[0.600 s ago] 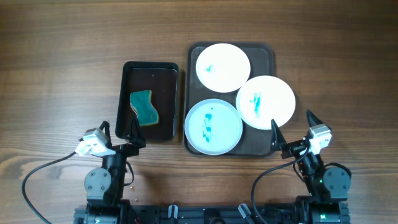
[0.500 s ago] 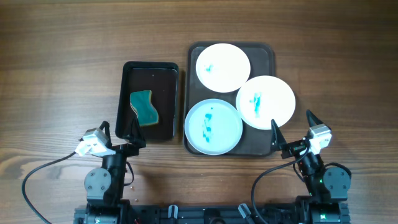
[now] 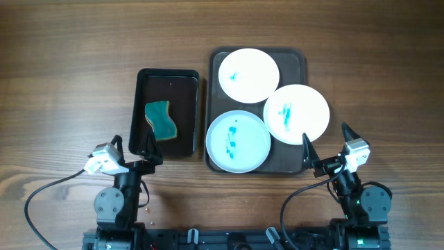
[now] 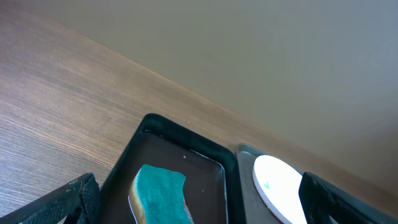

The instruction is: Clean dirty plates on tray and stack at the side

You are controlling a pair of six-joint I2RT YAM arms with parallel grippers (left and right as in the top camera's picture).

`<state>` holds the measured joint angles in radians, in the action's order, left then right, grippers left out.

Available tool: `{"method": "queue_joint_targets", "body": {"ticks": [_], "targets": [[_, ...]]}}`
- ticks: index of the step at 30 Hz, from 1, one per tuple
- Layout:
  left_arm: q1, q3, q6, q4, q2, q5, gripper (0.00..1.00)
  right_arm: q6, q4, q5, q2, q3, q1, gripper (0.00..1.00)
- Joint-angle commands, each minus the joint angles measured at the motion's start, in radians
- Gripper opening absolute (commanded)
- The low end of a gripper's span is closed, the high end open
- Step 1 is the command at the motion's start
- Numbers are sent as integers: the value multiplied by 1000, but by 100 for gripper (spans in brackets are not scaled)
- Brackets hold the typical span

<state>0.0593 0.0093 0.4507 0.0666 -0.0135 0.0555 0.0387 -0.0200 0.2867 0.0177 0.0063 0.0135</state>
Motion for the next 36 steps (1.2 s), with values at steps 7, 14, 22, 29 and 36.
{"method": "queue_joint_targets", "body": {"ticks": [7, 14, 22, 29, 36], "targets": [[6, -4, 3, -2, 10, 17, 100, -12, -3, -6, -1, -1, -7, 100], [6, -4, 2, -27, 10, 21, 100, -13, -3, -6, -1, -1, -7, 100], [6, -4, 3, -26, 10, 21, 100, -13, -5, -7, -1, -1, -7, 100], [6, -4, 3, -91, 10, -18, 100, -11, -98, 50, -1, 1, -7, 100], [6, 13, 2, -269, 6, -43, 100, 66, -84, 257, 16, 122, -7, 100]]}}
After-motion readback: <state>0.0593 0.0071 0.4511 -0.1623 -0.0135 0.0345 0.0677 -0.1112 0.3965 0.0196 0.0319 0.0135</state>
